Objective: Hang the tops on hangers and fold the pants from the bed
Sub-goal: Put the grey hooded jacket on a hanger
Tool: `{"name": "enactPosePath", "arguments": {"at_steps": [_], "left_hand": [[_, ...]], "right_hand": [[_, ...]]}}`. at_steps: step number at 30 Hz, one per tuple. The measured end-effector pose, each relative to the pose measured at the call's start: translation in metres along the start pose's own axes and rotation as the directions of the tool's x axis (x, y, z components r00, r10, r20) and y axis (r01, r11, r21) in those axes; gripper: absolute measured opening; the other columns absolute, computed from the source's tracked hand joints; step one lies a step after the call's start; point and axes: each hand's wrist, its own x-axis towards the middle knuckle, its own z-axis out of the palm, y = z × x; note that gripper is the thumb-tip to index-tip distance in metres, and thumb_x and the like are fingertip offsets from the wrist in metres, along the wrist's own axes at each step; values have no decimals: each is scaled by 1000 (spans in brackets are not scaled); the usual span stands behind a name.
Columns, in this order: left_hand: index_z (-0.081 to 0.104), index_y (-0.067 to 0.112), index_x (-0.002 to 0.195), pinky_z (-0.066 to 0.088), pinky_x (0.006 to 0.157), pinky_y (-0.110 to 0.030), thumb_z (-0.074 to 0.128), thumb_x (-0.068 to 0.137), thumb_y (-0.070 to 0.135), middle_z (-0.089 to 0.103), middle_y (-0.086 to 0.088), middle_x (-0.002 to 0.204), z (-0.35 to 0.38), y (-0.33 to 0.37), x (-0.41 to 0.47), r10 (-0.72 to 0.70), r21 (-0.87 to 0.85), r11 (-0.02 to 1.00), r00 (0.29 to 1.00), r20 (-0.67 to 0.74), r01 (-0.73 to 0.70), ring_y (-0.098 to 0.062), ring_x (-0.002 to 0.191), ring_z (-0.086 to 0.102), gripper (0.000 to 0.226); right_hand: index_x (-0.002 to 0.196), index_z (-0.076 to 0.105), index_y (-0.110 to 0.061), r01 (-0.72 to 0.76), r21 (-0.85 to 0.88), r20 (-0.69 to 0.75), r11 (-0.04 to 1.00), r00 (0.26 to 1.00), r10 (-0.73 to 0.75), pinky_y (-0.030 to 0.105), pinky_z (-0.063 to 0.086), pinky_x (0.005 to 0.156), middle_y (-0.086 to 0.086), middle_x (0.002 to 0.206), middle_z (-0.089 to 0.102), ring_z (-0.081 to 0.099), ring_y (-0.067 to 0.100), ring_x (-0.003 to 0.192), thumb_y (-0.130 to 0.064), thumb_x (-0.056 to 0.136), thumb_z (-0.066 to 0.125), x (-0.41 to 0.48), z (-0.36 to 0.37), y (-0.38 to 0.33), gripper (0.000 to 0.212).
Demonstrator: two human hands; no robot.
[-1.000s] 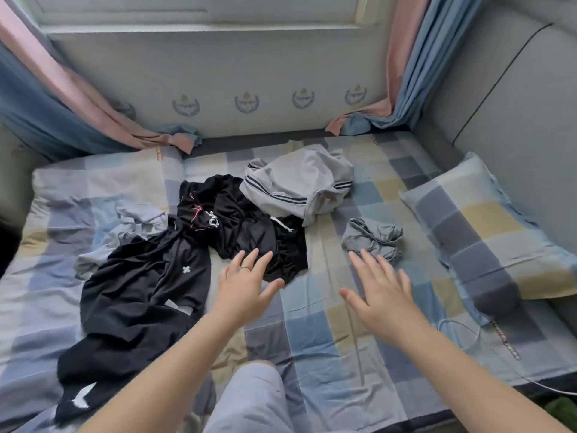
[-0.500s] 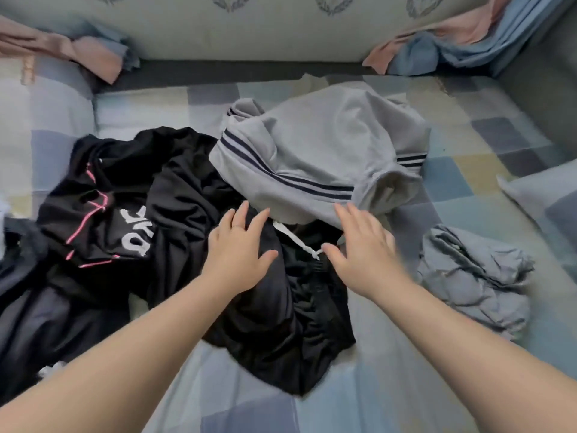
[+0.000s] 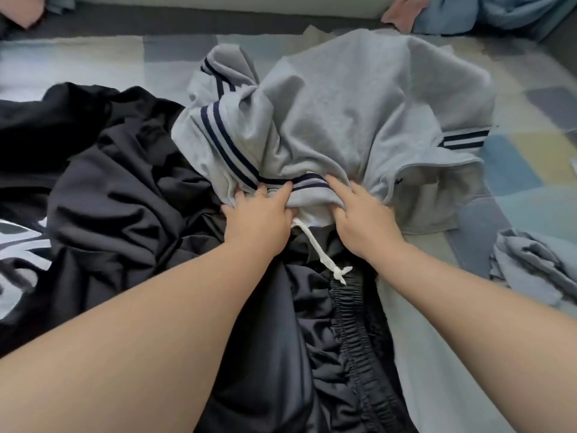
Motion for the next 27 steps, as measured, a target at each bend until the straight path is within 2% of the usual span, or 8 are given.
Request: {"name": "enactPosePath", "arguments": {"at_steps": [4, 9, 12, 13, 16, 19, 23, 27], "left_hand": [[31, 43, 151, 35, 106, -62, 29, 106, 32, 48, -8, 145, -7, -5, 6, 24, -40, 999, 998, 50, -22, -46, 131, 41, 46], [51, 41, 137, 38, 105, -55, 34, 103, 19, 59, 0, 134, -44, 4, -7, 23, -89, 996, 985, 171, -8, -32, 124, 51, 44], [57, 29, 124, 42, 84, -42, 36, 101, 18, 62, -8, 113, -61, 8, -49, 63, -73, 996, 988, 138, -53, -32, 99, 53, 32], [57, 27, 124, 43, 80, -41, 36, 103, 21, 60, -10, 110, -64, 10, -70, 85, -90, 993, 990, 110, -75, -33, 97, 52, 30], [53, 22, 135, 41, 90, -40, 34, 107, 22, 55, -7, 125, -69, 16, -137, 204, -66, 978, 976, 70, -200, -31, 113, 45, 34], [46, 22, 146, 33, 105, -38, 31, 106, 21, 43, -8, 150, -72, 27, -206, 269, -3, 963, 957, 108, -270, -30, 131, 36, 43], [44, 26, 149, 29, 107, -40, 33, 106, 24, 31, -4, 161, -76, 47, -304, 208, -58, 978, 942, 263, -199, -28, 144, 25, 44], [39, 29, 151, 28, 110, -42, 34, 106, 25, 26, -2, 163, -75, 60, -408, 170, -60, 985, 839, 516, -162, -28, 146, 22, 45]], "right_hand": [[155, 24, -44, 3, 26, 20, 1000, 1000, -3, 50, 41, 102, -2, 158, 33, 43, 31, 137, -32, 103, 34, 3, 4, 2, 55], [155, 21, -48, -1, 13, 238, 1000, 971, -2, 53, 22, 115, -1, 163, 25, 32, 33, 145, -43, 108, 25, -9, -30, -3, 47], [154, 17, -51, 15, -148, 306, 989, 952, 31, 60, 15, 115, 2, 159, 29, 25, 30, 147, -46, 107, 18, -56, -47, -3, 47], [156, 15, -48, 24, -179, 322, 983, 946, 35, 60, 14, 115, 3, 159, 27, 20, 28, 149, -44, 108, 17, -76, -53, -2, 48], [155, 19, -42, 63, -233, 324, 970, 946, 17, 63, 17, 114, 3, 157, 28, 17, 24, 147, -38, 107, 20, -134, -75, 0, 48], [156, 15, -43, 43, -274, 371, 961, 926, 64, 67, 3, 116, 2, 166, 15, 7, 22, 153, -35, 106, 24, -201, -88, -1, 51], [157, 10, -44, -30, -263, 426, 964, 893, 144, 65, -6, 116, -1, 169, 3, -1, 21, 155, -33, 106, 28, -302, -95, -2, 55], [158, 9, -42, -99, -217, 550, 971, 809, 205, 63, -5, 119, -1, 169, -4, -3, 21, 155, -31, 106, 31, -419, -91, -10, 58]]}}
